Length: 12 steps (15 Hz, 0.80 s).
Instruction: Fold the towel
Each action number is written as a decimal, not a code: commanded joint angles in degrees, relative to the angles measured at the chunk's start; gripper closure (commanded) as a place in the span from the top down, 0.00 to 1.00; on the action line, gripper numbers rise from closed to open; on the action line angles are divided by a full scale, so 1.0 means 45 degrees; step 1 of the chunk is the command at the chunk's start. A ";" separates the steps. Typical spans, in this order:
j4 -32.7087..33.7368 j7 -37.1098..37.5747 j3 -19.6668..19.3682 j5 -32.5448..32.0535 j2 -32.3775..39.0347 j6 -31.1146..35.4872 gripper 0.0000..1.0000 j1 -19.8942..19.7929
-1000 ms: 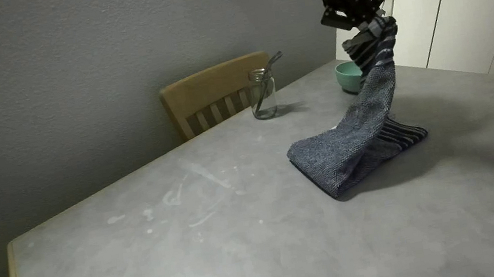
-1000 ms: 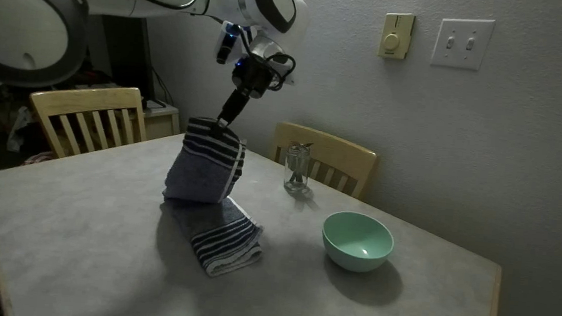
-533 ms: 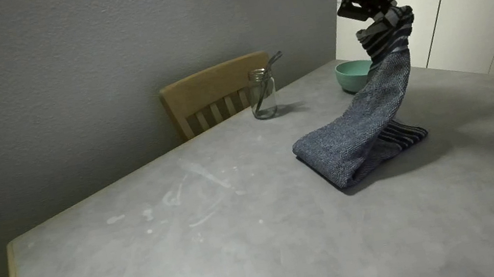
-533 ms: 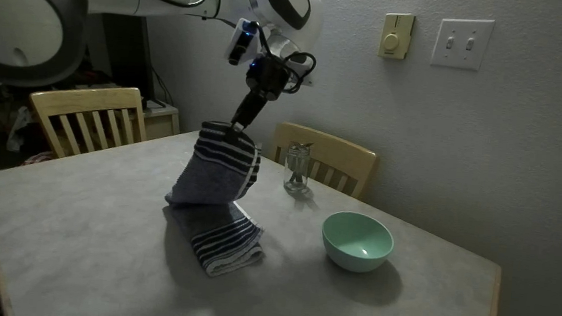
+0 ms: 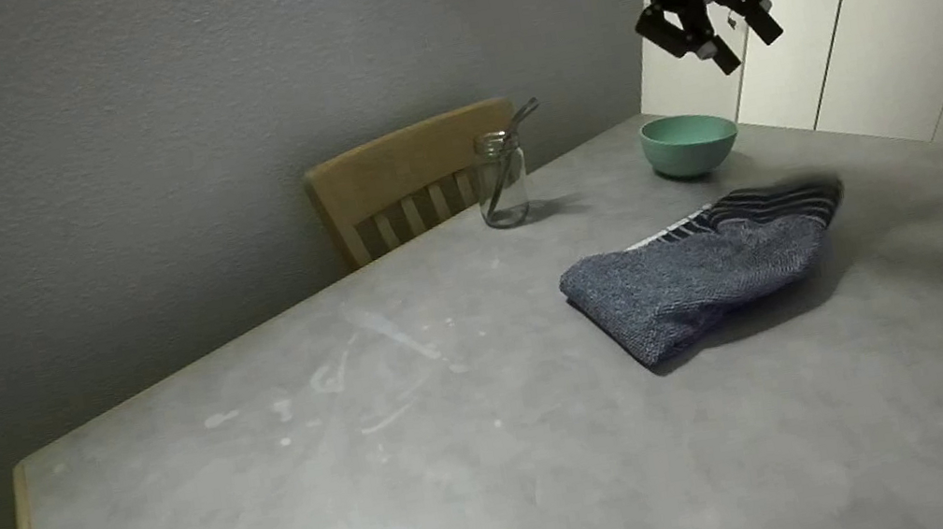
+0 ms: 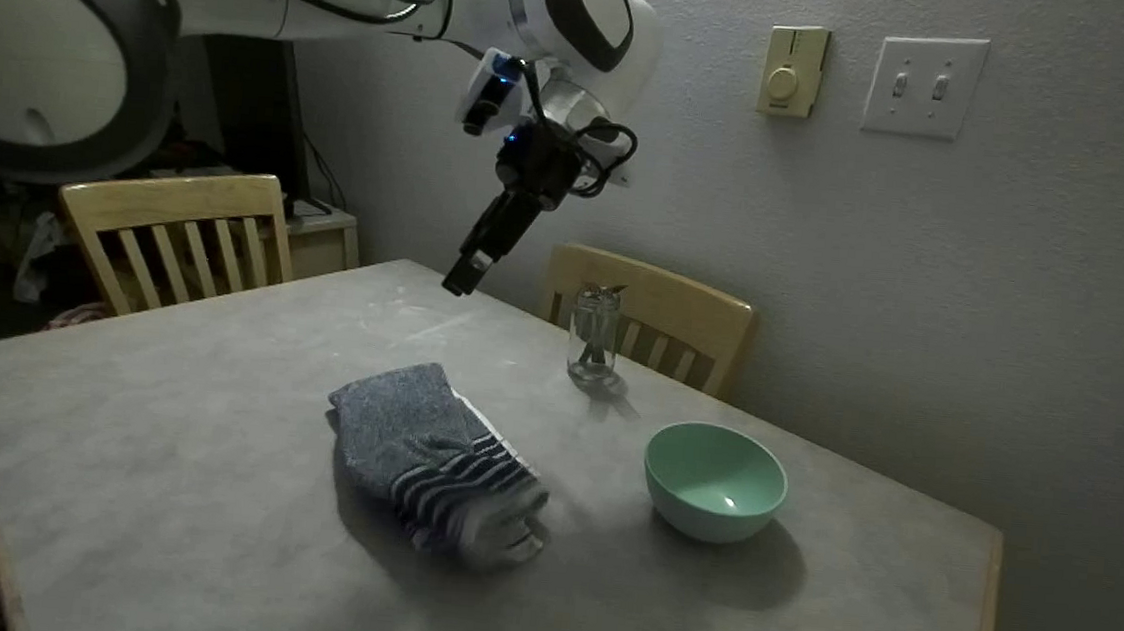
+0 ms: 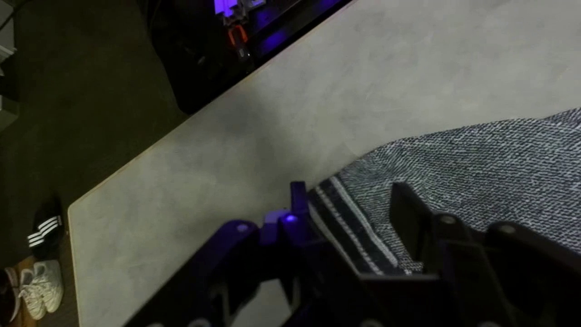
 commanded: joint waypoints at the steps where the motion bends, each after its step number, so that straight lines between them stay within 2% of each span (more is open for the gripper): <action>1: 0.0140 0.0051 0.0170 0.0244 0.0038 0.0038 0.83 -0.0045; 4: -0.0257 0.0368 0.0214 0.0360 -0.0459 -0.0081 0.99 0.0192; 6: -0.0251 0.0903 0.0268 0.0500 -0.0758 -0.0367 1.00 0.0466; 8: 0.0031 0.2261 0.0430 0.1038 -0.1001 -0.1117 1.00 0.0663; 12: 0.0178 0.6406 0.0505 0.2355 -0.1995 -0.2639 1.00 0.1066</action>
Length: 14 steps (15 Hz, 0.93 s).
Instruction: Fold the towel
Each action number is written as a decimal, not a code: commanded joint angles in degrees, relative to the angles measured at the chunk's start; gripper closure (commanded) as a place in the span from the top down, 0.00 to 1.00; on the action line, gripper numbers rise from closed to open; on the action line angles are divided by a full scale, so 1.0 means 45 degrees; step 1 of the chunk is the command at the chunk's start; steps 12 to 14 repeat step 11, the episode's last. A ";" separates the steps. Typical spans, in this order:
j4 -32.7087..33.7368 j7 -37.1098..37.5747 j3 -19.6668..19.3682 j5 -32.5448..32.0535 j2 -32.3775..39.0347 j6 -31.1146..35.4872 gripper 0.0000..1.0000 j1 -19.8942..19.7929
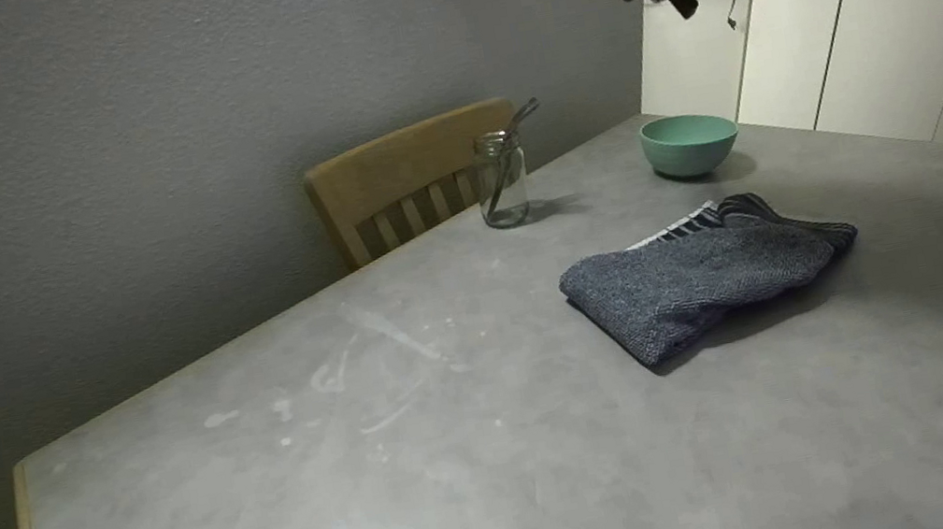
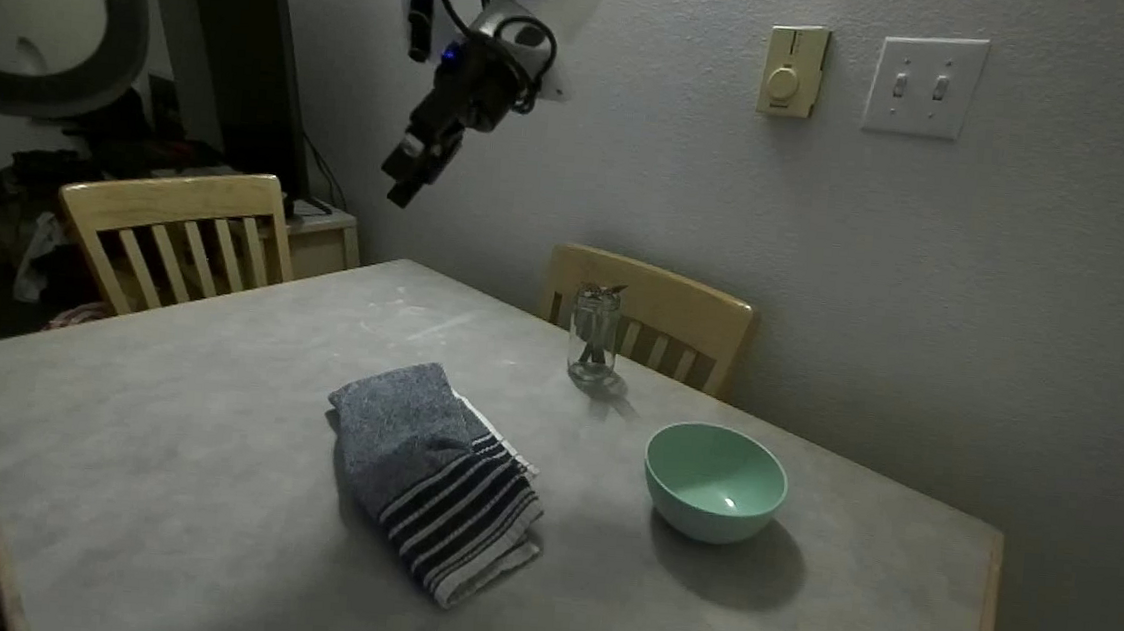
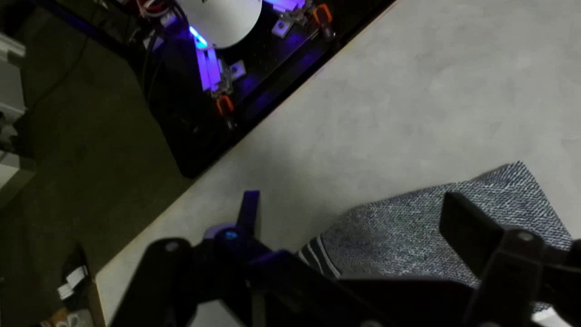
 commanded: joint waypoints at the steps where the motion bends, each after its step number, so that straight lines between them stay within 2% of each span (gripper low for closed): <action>1: 0.0016 0.3309 0.0201 0.1200 -0.0979 -0.1202 1.00 0.0116; 4: 0.0040 0.5707 0.0478 0.2593 -0.1521 -0.1886 1.00 0.0104; 5: 0.0043 0.4588 0.0204 0.1904 -0.1249 -0.1478 1.00 0.0270; 14: -0.0014 0.4849 0.0222 0.1995 -0.1235 -0.1485 1.00 0.0303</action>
